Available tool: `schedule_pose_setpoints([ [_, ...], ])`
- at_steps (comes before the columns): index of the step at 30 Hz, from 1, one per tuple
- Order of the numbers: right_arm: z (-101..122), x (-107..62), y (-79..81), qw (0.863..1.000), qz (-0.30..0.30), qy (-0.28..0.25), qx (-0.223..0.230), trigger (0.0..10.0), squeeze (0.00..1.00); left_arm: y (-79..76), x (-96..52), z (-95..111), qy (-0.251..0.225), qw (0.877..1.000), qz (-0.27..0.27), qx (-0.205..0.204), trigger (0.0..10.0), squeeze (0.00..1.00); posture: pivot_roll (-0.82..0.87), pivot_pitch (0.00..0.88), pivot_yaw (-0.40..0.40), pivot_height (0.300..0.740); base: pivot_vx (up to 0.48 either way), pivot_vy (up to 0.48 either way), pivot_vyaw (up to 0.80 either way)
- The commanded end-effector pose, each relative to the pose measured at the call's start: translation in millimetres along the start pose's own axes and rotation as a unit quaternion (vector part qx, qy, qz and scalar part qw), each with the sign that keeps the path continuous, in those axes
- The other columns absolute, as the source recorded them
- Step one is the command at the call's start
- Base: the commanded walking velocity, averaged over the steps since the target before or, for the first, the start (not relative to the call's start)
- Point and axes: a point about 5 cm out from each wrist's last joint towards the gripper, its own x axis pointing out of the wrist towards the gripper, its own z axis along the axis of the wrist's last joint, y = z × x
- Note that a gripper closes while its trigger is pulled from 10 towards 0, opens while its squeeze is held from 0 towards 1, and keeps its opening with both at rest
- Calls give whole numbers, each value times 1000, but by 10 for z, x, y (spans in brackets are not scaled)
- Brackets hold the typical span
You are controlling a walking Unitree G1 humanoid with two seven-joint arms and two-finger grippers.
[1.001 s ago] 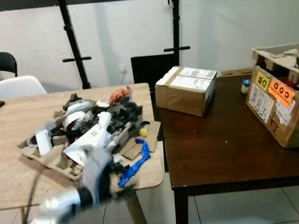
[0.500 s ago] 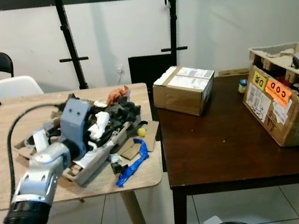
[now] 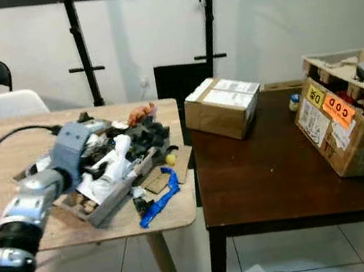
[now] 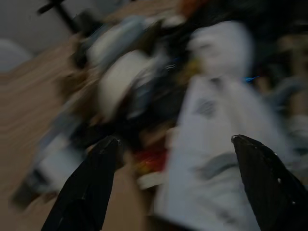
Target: Picking trash to rubbish bin
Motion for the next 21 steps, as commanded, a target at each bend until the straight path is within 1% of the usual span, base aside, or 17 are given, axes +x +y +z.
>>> schedule_pose_setpoints([
  [1, -10, 4, 6, 1000, -3, -5, 2, 10000, 0, 133, -45, 24, -15, 1000, 9, -14, 10000, 1000, 105, 0, -49, 740, 0, 0, 0],
  [4, -12, 10, 21, 1000, -2, -13, 7, 10000, 0, 175, -72, 39, -58, 996, -15, -65, 10000, 1000, 108, 0, -49, 740, 0, 0, 0],
  [8, 47, 9, 35, 1000, 11, -26, 7, 10000, 0, 131, -73, -22, -48, 994, -60, -76, 10000, 1000, 108, 0, -46, 740, 0, 0, 0],
  [9, 86, 6, 49, 999, 24, -34, -6, 10000, 0, 106, -72, -36, -45, 993, -77, -78, 10000, 737, 107, 0, -45, 740, 0, 0, 0],
  [10, 86, 6, 49, 999, 24, -34, -6, 10000, 0, 106, -72, -36, -45, 993, -77, -78, 10000, 737, 107, 0, -45, 740, 0, 0, 0],
  [11, 122, 2, 62, 998, 37, -42, -20, 10000, 0, 91, -70, -44, -43, 992, -88, -79, 10000, 239, 108, 0, -44, 740, 0, 0, 0],
  [12, 186, -7, 96, 995, 64, -58, -41, 10000, 0, 77, -68, -52, -40, 991, -98, -80, 10000, 0, 107, 0, -43, 740, 0, 0, 0],
  [13, 256, -21, 137, 991, 95, -76, -62, 10000, 0, 65, -66, -61, -35, 991, -105, -75, 10000, 0, 107, 0, -43, 740, 0, 0, 0],
  [15, 392, -65, 225, 975, 161, -109, -107, 10000, 0, 59, -60, -89, -23, 992, -103, -62, 10000, 0, 106, 0, -41, 740, 0, 0, 0],
  [16, 565, -140, 312, 954, 222, -138, -146, 10000, 0, 69, -54, -114, -13, 994, -92, -53, 10000, 0, 102, 0, -41, 740, 0, 0, 0],
  [17, 611, -163, 335, 948, 236, -145, -155, 10000, 0, 72, -53, -120, -11, 995, -89, -51, 10000, 0, 102, 0, -41, 740, 0, 0, 0],
  [18, 611, -163, 335, 948, 236, -145, -155, 10000, 0, 72, -53, -120, -11, 995, -89, -51, 10000, 0, 102, 0, -41, 740, 0, 0, 0],
  [19, 816, -284, 449, 922, 306, -171, -165, 10000, 0, 75, -48, -136, -8, 995, -83, -49, 10000, 0, 97, 0, -38, 740, 0, 0, 0],
  [20, 969, -385, 530, 903, 346, -189, -169, 10000, 0, 74, -42, -142, -7, 996, -77, -49, 10000, 0, 95, 0, -37, 740, 0, 0, 0],
  [21, 1065, -460, 589, 889, 374, -199, -174, 10000, 0, 73, -38, -145, -5, 996, -74, -49, 10000, 0, 95, 0, -37, 740, 0, 0, 0],
])
